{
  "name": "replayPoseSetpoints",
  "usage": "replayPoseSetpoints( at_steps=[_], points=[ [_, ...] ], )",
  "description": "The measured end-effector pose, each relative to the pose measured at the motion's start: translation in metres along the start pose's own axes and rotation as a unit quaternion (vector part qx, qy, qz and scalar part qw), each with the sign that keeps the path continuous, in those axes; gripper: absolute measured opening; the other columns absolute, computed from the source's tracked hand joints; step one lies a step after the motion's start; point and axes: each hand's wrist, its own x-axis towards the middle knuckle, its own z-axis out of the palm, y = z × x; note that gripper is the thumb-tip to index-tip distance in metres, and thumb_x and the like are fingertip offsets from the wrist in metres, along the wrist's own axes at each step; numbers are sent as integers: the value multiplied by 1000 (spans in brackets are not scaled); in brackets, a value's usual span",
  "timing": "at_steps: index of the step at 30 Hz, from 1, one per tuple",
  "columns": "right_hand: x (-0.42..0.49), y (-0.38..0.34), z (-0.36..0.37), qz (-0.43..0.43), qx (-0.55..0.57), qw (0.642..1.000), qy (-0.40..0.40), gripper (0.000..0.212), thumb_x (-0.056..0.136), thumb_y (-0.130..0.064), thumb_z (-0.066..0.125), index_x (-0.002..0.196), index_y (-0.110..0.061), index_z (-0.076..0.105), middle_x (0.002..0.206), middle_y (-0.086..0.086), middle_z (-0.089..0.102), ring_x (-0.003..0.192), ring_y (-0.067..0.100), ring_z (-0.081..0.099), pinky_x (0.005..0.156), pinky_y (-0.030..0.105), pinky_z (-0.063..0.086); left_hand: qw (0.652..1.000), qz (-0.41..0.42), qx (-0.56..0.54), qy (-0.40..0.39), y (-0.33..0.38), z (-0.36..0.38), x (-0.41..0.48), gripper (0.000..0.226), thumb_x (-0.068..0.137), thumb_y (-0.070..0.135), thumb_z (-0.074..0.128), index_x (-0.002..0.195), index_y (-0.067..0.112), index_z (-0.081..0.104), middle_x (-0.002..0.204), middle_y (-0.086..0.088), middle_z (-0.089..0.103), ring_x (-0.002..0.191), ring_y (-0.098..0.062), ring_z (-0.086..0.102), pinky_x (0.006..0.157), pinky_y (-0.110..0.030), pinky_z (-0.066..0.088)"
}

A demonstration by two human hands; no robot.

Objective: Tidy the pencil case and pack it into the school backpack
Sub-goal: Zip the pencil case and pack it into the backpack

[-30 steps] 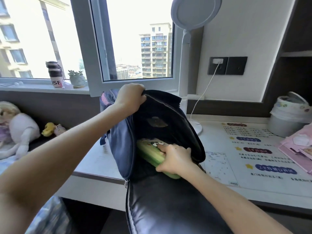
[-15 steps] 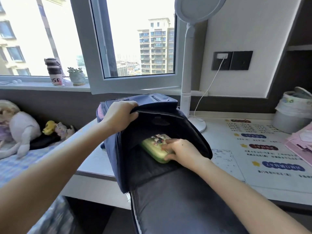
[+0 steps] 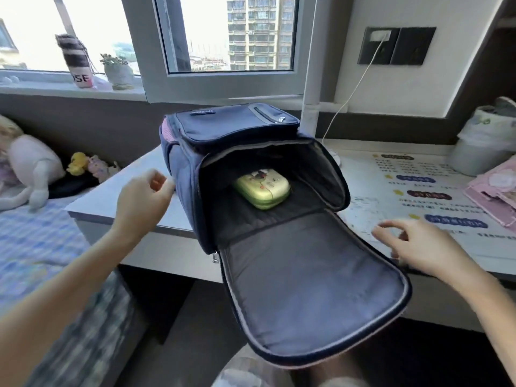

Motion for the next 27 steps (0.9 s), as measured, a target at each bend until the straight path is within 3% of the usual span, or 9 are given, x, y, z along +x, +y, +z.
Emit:
replayPoseSetpoints(
  at_steps=[4,7,9,10,12,16,18,22,27],
  points=[
    [-16,6,6,65,276,945,-164,51,76,-48,61,124,-35,50,107,0,66,93,13,62,70,27,48,978,-116,-90,-151,-18,12,-32,23,88,14,45,71,3,56,65,-15,61,58,-28,58,64,-38,49],
    [-13,-8,-9,69,593,786,-162,50,76,-39,53,116,-9,57,95,16,68,74,21,70,60,31,58,949,-169,-133,-232,-13,15,-45,23,90,6,40,74,3,56,71,-18,63,61,-28,59,64,-34,49],
    [-9,-25,-17,40,710,688,-145,50,80,-40,48,116,-6,55,99,26,69,87,30,71,67,35,60,937,-181,-118,-276,-11,17,-51,19,88,3,40,82,2,58,79,-17,67,71,-29,64,72,-35,51],
    [-7,-35,-18,19,728,673,-132,51,82,-39,47,123,-10,52,107,26,67,98,33,68,76,40,58,931,-188,-110,-292,-11,18,-56,15,87,2,43,87,2,58,83,-16,68,76,-29,66,77,-37,52],
    [-4,-60,-14,-51,708,695,-110,60,79,-35,52,137,-22,42,125,17,61,114,30,60,95,45,49,914,-219,-132,-316,-9,18,-65,16,82,0,51,96,7,55,87,-13,69,85,-26,68,85,-40,52],
    [-1,-106,15,-222,445,865,-61,62,86,-22,61,138,-42,36,148,-12,37,135,2,33,114,36,28,856,-288,-272,-333,-2,22,-81,40,76,-9,57,108,12,45,101,-16,66,93,-26,65,93,-43,47],
    [4,-127,39,-296,265,918,20,66,83,-26,67,139,-40,36,152,-8,29,141,6,22,115,40,27,841,-296,-321,-320,-1,23,-86,49,71,-10,64,109,13,43,101,-19,68,93,-27,66,90,-40,49],
    [10,-156,86,-394,-39,899,186,78,65,-29,81,135,-22,48,143,23,40,133,41,37,106,58,34,856,-283,-346,-259,-1,26,-96,44,74,-7,68,106,11,43,85,-21,71,77,-28,69,79,-36,56],
    [2,-171,106,-498,-49,819,280,44,68,-7,68,108,-21,62,132,15,55,125,31,48,107,54,29,887,-260,-325,-201,3,21,-93,37,75,-3,67,101,8,42,69,-15,68,61,-21,63,72,-35,54]
  ],
)
